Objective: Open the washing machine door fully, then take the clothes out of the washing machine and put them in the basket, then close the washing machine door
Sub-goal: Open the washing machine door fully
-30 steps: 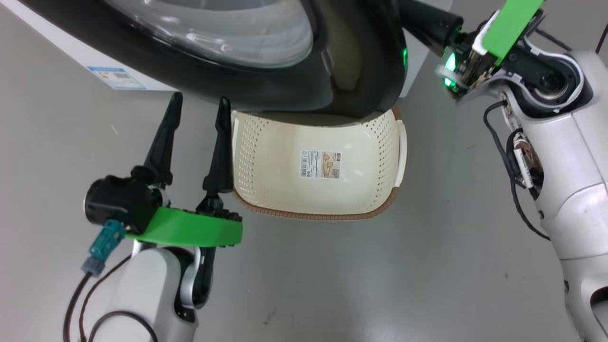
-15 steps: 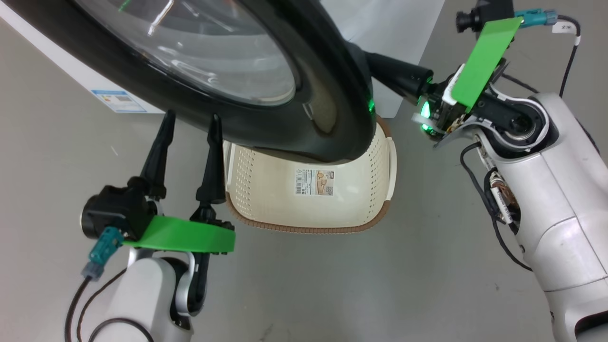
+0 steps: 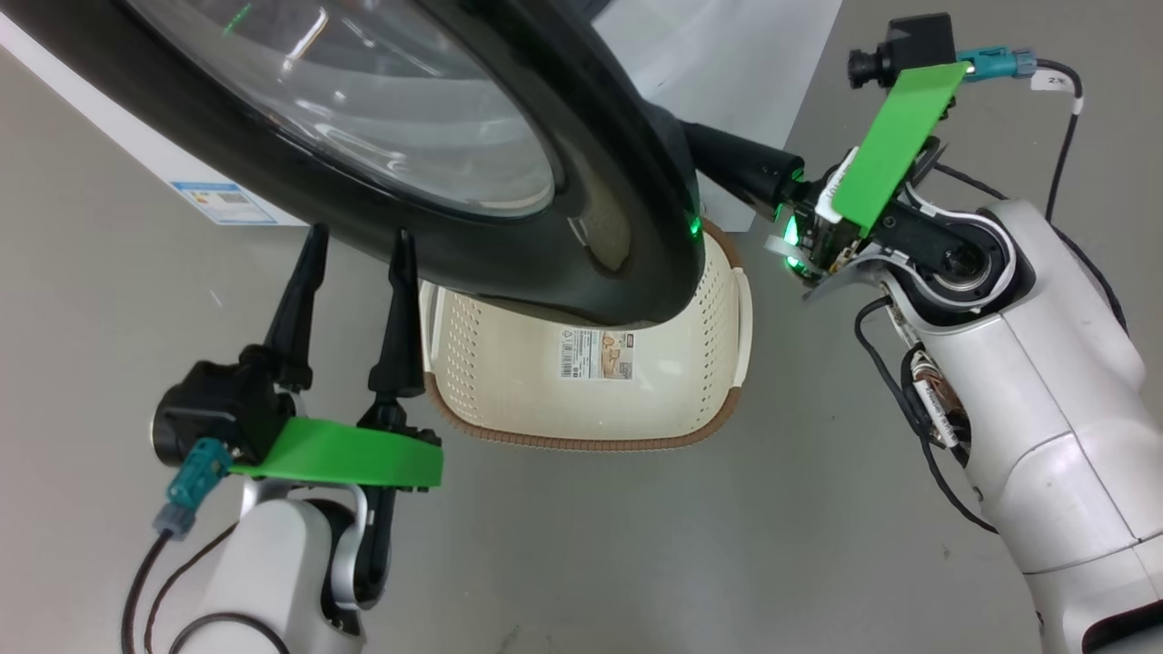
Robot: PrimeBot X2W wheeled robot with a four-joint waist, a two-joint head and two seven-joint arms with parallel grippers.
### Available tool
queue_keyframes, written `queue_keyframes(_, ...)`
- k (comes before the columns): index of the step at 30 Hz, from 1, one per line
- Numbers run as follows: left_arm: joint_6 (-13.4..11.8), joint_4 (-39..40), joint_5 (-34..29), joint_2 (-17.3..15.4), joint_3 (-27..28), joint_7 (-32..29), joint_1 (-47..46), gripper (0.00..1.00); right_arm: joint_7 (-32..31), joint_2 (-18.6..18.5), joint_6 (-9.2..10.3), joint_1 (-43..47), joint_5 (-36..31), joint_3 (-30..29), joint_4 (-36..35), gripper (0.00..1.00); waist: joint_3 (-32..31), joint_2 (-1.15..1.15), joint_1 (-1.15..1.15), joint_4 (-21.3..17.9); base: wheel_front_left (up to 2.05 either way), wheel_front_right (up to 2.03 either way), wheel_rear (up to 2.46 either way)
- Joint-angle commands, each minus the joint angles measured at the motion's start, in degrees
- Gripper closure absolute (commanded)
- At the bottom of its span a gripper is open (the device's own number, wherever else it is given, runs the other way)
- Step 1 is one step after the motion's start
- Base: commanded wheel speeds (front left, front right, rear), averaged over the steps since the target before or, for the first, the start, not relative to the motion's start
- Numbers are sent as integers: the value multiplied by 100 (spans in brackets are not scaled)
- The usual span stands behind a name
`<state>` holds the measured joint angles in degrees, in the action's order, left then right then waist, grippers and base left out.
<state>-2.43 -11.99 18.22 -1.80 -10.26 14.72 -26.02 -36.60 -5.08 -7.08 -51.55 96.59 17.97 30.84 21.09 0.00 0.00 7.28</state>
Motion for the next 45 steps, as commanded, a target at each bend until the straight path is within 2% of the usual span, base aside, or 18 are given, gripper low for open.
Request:
queue_keyframes(1,57,118,32,-108,191,28,65,0,191,113,-41,64,-123,31,-137,96,8,0,0,-8,0,0,0)
queue_keyframes(2,65,130,44,-108,199,28,70,0,318,108,-41,60,-199,13,-153,76,9,0,0,-17,0,0,0)
queue_keyframes(3,75,154,51,-108,213,28,73,0,497,99,-41,54,-287,-30,-160,45,13,0,0,-28,0,0,0)
queue_keyframes(4,87,187,62,-108,234,28,74,0,690,78,-41,37,-417,-53,-182,0,22,0,0,-41,0,0,0)
queue_keyframes(7,97,256,83,-108,300,28,89,0,1352,-34,-41,11,-979,-23,-306,0,59,0,0,-86,0,0,0)
queue_keyframes(12,103,314,39,-108,366,28,108,0,2867,-341,-41,77,-2300,278,-366,0,105,0,0,-173,0,0,0)
queue_keyframes(17,43,497,-23,-108,442,28,160,0,4401,-602,-41,128,-3571,618,60,0,130,0,0,-259,0,0,0)
queue_keyframes(20,35,542,-55,-108,495,28,197,0,4916,-641,-41,154,-4124,816,286,0,142,0,0,-307,0,0,0)
queue_keyframes(24,23,611,-107,-108,579,28,226,0,5143,-671,-41,232,-4941,701,499,0,146,0,0,-352,0,0,0)
queue_keyframes(27,30,748,-165,-108,690,28,244,0,5156,-530,-41,436,-5914,-21,271,0,157,0,0,-393,0,0,0)
queue_keyframes(28,30,748,-165,-108,690,28,244,0,5156,-530,-41,436,-5914,-21,271,0,157,0,0,-393,0,0,0)
queue_keyframes(32,41,882,-219,-108,740,28,324,0,5158,-134,-41,1035,-7253,-961,-309,0,145,0,0,-421,0,0,0)
queue_keyframes(35,55,969,-317,-108,766,28,374,0,5159,79,-41,1459,-7899,-1345,-745,0,144,0,0,-441,0,0,0)
queue_keyframes(41,86,1163,-454,-108,781,28,468,0,5159,207,-41,2118,-8507,-1658,-1489,0,138,0,0,-450,0,0,0)
queue_keyframes(45,116,1211,-485,-108,819,28,588,0,5159,218,-41,2538,-8430,-1757,-1926,0,109,0,0,-456,0,0,0)
